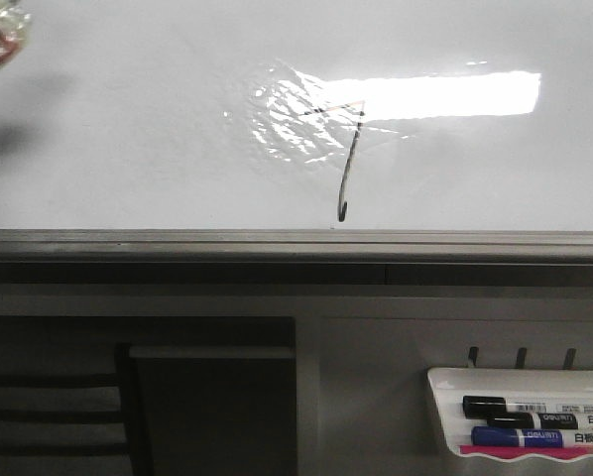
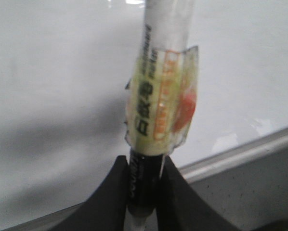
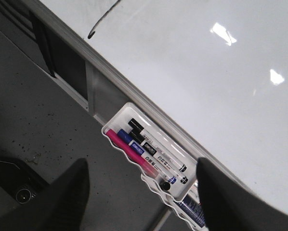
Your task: Write number 7 on whiteboard
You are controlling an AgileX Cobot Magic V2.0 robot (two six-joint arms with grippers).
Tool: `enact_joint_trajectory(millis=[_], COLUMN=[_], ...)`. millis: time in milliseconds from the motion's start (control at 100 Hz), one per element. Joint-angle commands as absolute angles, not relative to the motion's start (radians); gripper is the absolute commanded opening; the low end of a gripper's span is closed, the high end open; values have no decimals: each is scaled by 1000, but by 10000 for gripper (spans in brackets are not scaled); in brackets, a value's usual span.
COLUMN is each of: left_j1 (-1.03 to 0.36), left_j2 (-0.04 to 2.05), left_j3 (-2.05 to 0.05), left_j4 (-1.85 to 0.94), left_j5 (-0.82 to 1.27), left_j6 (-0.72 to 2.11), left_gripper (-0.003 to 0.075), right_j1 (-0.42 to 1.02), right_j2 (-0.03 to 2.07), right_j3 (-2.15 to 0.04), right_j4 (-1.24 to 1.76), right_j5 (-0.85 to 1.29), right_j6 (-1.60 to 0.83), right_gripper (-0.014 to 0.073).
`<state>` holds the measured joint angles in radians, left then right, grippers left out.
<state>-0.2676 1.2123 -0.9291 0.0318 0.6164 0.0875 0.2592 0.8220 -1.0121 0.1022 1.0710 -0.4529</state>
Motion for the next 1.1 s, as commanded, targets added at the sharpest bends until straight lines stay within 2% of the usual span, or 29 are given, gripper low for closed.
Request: enact_joint_trajectory(millis=[0, 100, 670, 720, 860, 940, 1090], left_j1=[-208, -173, -170, -170, -170, -170, -170], left_j2=[1191, 1200, 1317, 1317, 1317, 1317, 1315], left_j3=[-918, -886, -885, -885, -885, -885, -887], left_j4=[8, -24, -26, -28, -28, -28, -26], left_j5=[459, 400, 392, 390, 382, 383, 383], left_j6=[15, 14, 14, 14, 14, 14, 14], left_gripper=[-20, -20, -11, 22, 194, 266, 299], right_j1=[253, 253, 253, 253, 253, 253, 253], right_j2=[807, 807, 807, 807, 807, 807, 807], right_j3=[-1014, -990, -914, -910, -909, -909, -909], right_j4=[103, 103, 103, 103, 103, 103, 103], right_j5=[1006, 1001, 933, 931, 920, 908, 872], right_j6=[-454, -454, -454, -454, -454, -454, -454], right_gripper=[428, 428, 428, 428, 428, 428, 428])
